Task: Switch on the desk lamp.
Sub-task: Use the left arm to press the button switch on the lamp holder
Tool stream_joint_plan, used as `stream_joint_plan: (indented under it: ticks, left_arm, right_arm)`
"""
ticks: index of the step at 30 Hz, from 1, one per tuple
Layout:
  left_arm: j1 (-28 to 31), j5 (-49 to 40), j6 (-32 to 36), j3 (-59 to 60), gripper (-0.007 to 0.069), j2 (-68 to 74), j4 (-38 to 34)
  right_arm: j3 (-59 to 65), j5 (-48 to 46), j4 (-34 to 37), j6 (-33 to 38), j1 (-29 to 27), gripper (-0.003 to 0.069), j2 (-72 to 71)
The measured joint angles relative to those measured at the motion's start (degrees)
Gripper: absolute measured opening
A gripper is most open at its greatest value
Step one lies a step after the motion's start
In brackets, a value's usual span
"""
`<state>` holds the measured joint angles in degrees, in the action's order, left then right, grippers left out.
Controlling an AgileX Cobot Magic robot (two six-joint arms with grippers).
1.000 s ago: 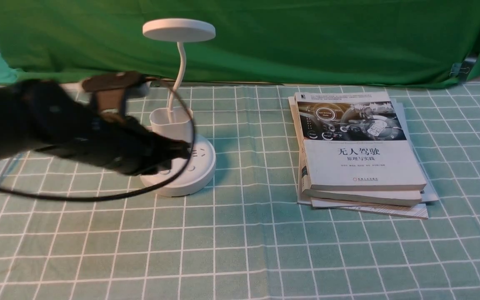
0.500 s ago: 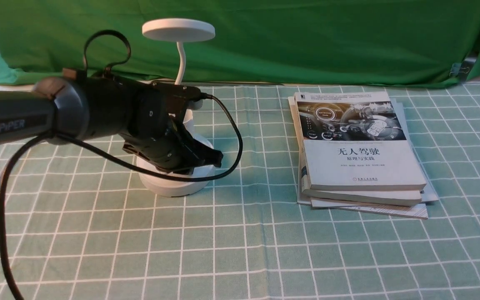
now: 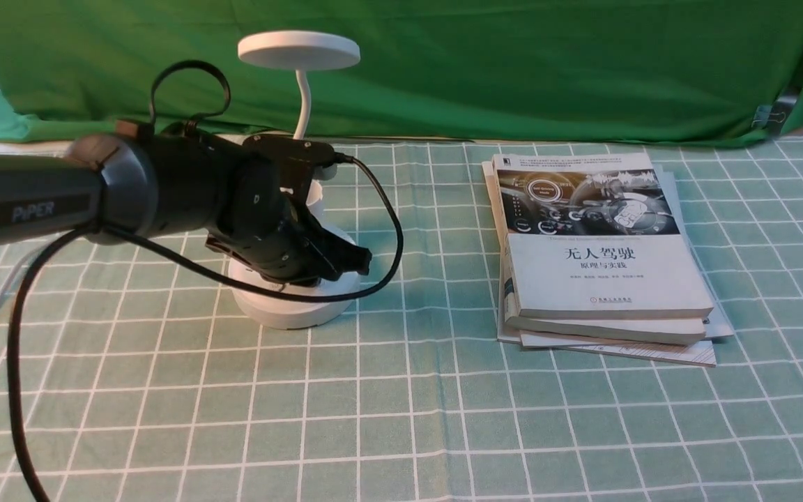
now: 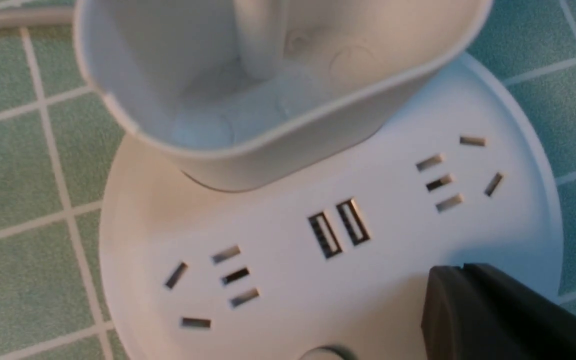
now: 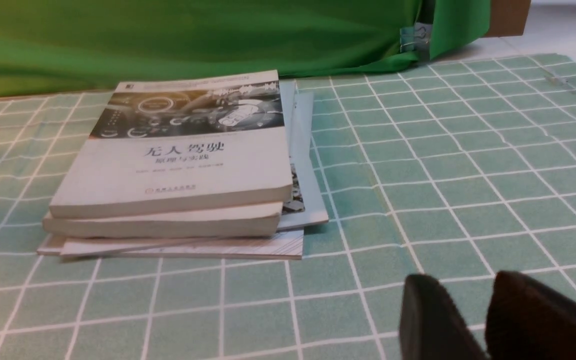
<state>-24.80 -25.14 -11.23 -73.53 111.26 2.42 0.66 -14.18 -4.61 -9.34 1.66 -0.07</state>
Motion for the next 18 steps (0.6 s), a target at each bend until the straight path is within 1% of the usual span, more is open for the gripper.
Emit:
stream_joint_plan:
  ticks: [6,13,18]
  left_arm:
    - [0.0,-0.3,-0.2,-0.7,0.0021,1.1,-0.4]
    - [0.0,2.2,-0.3,-1.2,0.0021,1.7,-0.3]
    - [0.0,-1.1,-0.2,-0.1,0.0021,-3.1,-0.7]
  right_arm:
    - [0.0,0.0,0.0,0.0,0.0,0.0238,0.0]
    - [0.0,0.0,0.0,0.0,0.0,0.0239,0.0]
    - [0.0,0.1,0.0,0.0,0.0,0.0239,0.0]
